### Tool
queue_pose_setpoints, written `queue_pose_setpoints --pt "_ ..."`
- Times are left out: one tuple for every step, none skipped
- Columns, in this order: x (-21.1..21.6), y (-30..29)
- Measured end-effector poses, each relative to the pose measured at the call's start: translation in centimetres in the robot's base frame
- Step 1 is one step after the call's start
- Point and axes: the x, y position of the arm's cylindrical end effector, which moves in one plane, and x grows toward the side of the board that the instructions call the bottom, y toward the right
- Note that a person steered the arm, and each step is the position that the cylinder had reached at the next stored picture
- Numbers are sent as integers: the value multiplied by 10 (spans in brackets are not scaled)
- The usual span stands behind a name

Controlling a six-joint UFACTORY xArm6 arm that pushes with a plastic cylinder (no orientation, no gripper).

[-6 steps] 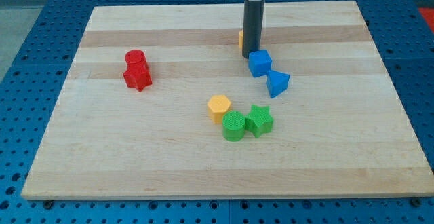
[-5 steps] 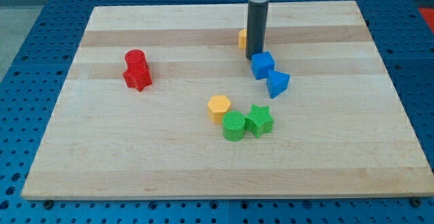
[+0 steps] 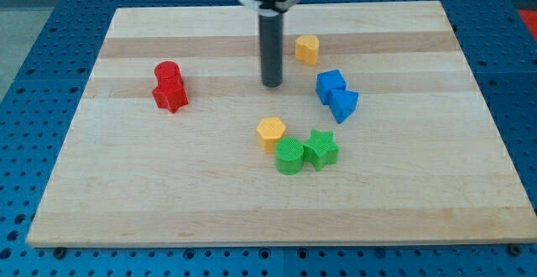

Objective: Place yellow hexagon on left side to yellow heart

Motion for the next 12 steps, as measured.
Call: queue_pose_setpoints --pt "36 -32" --pt "72 -38" --pt "102 -36" --pt "118 -30" --pt "136 -24" --pt "144 5" --pt "140 10" --pt "134 10" --pt "129 16" --pt "122 23" --pt "104 23" --pt "80 23"
